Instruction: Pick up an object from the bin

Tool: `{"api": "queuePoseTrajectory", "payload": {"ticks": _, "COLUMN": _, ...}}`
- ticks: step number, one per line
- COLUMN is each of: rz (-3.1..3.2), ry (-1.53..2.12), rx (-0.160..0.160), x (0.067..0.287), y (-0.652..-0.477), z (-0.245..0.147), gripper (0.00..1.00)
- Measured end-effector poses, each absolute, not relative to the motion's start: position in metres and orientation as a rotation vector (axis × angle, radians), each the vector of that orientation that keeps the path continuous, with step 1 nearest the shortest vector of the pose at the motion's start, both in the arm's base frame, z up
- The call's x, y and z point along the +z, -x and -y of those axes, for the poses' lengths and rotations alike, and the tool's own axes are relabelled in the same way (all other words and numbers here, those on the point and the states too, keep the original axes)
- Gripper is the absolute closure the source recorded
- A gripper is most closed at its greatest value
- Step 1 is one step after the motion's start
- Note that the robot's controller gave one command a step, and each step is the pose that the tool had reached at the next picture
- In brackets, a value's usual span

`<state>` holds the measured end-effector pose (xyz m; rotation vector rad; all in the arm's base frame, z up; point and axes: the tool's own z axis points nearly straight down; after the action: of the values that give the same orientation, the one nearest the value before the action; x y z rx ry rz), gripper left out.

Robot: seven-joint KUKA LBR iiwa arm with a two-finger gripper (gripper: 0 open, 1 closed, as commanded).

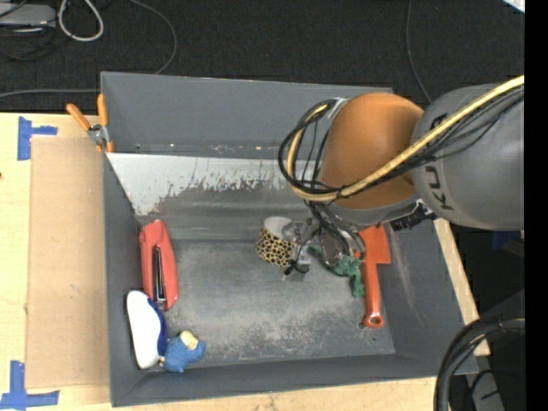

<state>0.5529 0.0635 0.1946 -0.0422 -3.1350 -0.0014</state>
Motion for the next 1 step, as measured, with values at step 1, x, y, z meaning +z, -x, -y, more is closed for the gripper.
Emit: {"api": "queuePoseTrajectory", "payload": {"ticks": 1, "rz": 3.135, "ry": 0.039, "rx": -0.002, "x": 0.2080, "y": -0.5567, "z": -0.0650, "gripper": 1.00}}
